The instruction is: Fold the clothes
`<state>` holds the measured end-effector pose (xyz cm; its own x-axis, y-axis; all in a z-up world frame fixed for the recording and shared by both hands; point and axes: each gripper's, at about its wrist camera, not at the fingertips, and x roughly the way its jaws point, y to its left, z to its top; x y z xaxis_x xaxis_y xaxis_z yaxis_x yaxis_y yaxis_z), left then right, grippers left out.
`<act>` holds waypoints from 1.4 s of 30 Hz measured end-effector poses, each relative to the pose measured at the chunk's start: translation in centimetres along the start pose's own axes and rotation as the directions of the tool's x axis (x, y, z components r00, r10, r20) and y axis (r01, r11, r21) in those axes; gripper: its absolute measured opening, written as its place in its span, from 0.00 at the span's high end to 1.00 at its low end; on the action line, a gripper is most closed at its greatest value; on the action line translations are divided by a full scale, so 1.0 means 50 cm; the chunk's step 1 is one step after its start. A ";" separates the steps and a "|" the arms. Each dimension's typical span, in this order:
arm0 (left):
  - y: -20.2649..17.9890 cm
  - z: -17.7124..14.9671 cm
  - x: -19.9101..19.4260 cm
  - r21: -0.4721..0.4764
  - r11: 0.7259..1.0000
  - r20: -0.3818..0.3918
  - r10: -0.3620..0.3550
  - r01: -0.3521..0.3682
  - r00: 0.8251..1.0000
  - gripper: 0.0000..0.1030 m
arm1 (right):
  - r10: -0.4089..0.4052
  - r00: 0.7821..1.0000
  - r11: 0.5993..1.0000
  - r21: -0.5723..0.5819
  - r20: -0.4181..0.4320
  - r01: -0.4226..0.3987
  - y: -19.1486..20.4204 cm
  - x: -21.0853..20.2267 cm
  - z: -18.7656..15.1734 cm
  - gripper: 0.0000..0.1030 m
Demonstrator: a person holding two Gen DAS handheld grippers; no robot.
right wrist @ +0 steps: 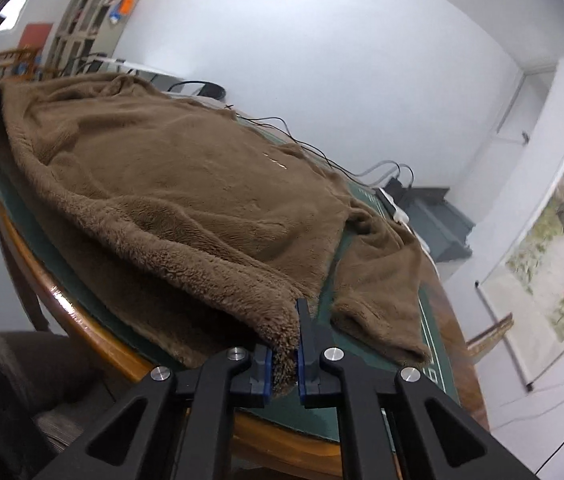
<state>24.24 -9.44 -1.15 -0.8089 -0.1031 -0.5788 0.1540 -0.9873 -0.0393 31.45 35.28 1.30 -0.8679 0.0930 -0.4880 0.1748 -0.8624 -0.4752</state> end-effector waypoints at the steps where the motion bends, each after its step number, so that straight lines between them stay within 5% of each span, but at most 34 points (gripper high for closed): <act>1: 0.012 -0.004 -0.004 0.002 1.000 0.001 0.000 0.000 1.000 0.00 | 0.005 1.000 1.000 0.018 -0.007 -0.005 -0.009 -0.001 -0.002 0.92; 6: 0.030 -0.019 -0.026 0.092 0.996 -0.006 0.012 -0.012 1.000 0.00 | 0.029 0.998 0.999 0.040 -0.054 -0.027 -0.018 0.000 -0.010 0.92; 16: 0.028 -0.036 -0.007 0.226 0.968 -0.084 -0.092 0.109 0.992 0.00 | 0.154 0.980 0.987 0.067 -0.128 -0.146 -0.015 0.026 -0.027 0.91; 22: 0.024 -0.043 -0.026 0.368 0.899 -0.129 -0.202 0.236 0.971 0.00 | 0.294 0.947 0.954 0.097 -0.127 -0.283 -0.046 0.018 -0.022 0.74; 24: 0.043 -0.038 -0.039 0.355 0.887 -0.146 -0.259 0.295 0.955 0.00 | 0.353 0.931 0.931 0.138 -0.097 -0.339 -0.067 0.005 -0.023 0.41; 25: 0.055 -0.033 -0.045 0.331 0.886 -0.149 -0.290 0.324 0.945 0.00 | 0.377 0.924 0.916 0.170 -0.057 -0.364 -0.081 -0.007 -0.024 0.35; 31: 0.099 0.025 -0.066 0.081 0.869 -0.057 -0.485 0.489 0.872 0.00 | 0.430 0.893 0.829 0.335 0.131 -0.448 -0.142 -0.031 -0.002 0.33; 35: 0.050 0.072 -0.051 0.075 0.871 0.007 -0.487 0.485 0.873 0.00 | 0.400 0.907 0.852 0.313 0.130 -0.420 -0.120 0.008 0.055 0.33; 42: -0.071 0.057 0.042 0.133 0.876 -0.110 -0.452 0.464 0.885 0.00 | 0.450 0.893 0.871 0.222 -0.009 -0.437 -0.044 0.117 0.083 0.33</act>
